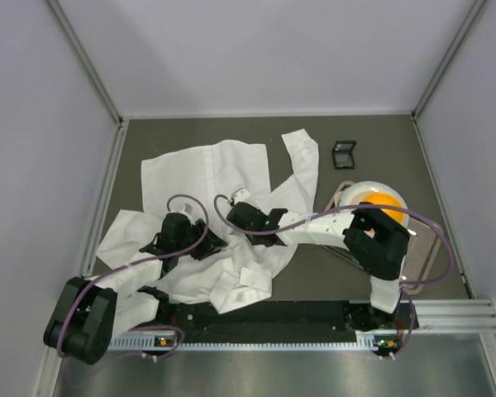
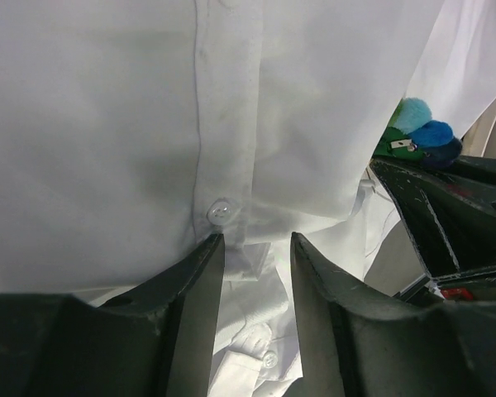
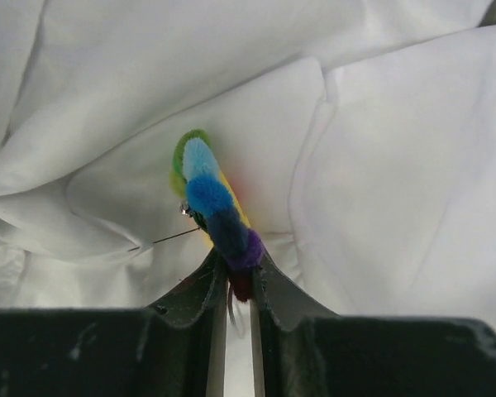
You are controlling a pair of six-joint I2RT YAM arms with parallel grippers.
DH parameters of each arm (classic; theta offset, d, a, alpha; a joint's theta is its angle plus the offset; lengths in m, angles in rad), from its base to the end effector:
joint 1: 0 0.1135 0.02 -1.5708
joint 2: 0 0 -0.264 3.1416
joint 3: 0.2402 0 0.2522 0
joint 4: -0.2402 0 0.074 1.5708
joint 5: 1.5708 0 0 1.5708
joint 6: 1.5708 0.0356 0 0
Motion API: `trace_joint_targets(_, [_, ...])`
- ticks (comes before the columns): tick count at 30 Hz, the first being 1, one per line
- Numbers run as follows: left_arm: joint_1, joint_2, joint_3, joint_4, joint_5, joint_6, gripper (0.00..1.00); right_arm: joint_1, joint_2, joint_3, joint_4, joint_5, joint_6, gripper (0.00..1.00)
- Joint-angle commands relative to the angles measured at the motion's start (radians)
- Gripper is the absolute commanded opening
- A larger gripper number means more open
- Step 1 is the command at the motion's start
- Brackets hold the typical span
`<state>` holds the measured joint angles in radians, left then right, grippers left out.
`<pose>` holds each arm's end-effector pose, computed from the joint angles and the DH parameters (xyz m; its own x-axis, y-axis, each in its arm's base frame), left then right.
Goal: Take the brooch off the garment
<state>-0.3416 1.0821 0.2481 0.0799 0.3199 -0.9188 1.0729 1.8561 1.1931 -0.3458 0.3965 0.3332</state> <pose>0.1693 -0.0721 0.1317 -0.8159 -0.5107 -0.2711 -0.1887 0.6784 -0.7100 0.1941 0.3284 0.1729 -0.6148 -0.4993 -0.6105 -0.5408 0.8303 -0.1345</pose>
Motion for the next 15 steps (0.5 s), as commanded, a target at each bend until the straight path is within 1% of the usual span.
trace_joint_targets(1, [0.003, 0.009, -0.012, -0.107, -0.113, 0.02, 0.45, 0.022, 0.02, 0.019, -0.179, 0.22, -0.029, 0.0])
trace_joint_targets(7, [0.003, 0.002, -0.013, -0.123, -0.143, 0.023, 0.44, 0.039, -0.046, -0.021, -0.208, 0.251, -0.037, 0.0])
trace_joint_targets(11, [0.004, -0.01, -0.01, -0.124, -0.146, 0.043, 0.47, 0.056, -0.061, -0.01, -0.271, 0.271, -0.036, 0.0])
trace_joint_targets(15, [0.004, -0.02, -0.009, -0.157, -0.173, 0.035, 0.47, 0.042, -0.097, -0.055, -0.253, 0.266, -0.019, 0.0])
